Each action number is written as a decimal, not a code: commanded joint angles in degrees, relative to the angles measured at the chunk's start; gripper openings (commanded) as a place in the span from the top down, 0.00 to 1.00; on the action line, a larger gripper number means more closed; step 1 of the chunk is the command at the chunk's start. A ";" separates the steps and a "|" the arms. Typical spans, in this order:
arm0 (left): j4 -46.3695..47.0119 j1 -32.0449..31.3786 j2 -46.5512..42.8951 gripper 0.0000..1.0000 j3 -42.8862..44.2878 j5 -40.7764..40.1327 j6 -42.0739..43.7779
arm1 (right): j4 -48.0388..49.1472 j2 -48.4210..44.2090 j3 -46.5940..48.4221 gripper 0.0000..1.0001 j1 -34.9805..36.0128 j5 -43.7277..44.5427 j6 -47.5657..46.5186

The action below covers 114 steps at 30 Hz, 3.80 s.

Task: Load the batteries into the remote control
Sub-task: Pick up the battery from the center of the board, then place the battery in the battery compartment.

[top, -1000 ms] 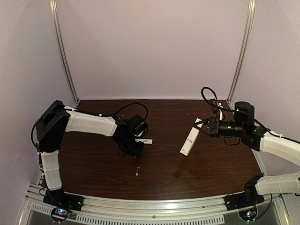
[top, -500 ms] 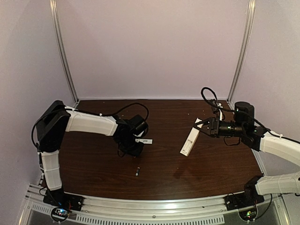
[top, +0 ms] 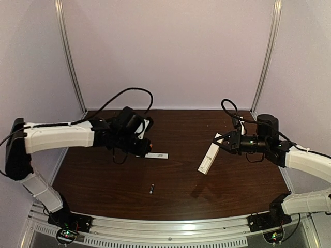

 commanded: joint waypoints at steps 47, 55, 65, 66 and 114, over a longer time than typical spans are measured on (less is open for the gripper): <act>52.12 -16.09 2.81 1.00 -7.93 6.33 10.62 | 4.58 8.42 6.17 1.00 9.08 8.37 11.97; 50.79 -16.10 3.36 1.00 -8.11 3.90 9.70 | 4.11 7.87 6.42 1.00 9.08 8.60 11.87; 50.06 -16.69 3.98 1.00 -7.89 3.79 9.90 | 3.18 7.58 6.61 1.00 8.92 9.36 11.70; 49.82 -16.98 4.03 1.00 -7.55 3.64 10.24 | 3.13 7.64 6.61 1.00 8.91 9.50 11.72; 39.06 -17.46 8.63 0.84 -2.17 -5.35 7.20 | 3.10 7.28 7.57 1.00 8.03 8.29 11.79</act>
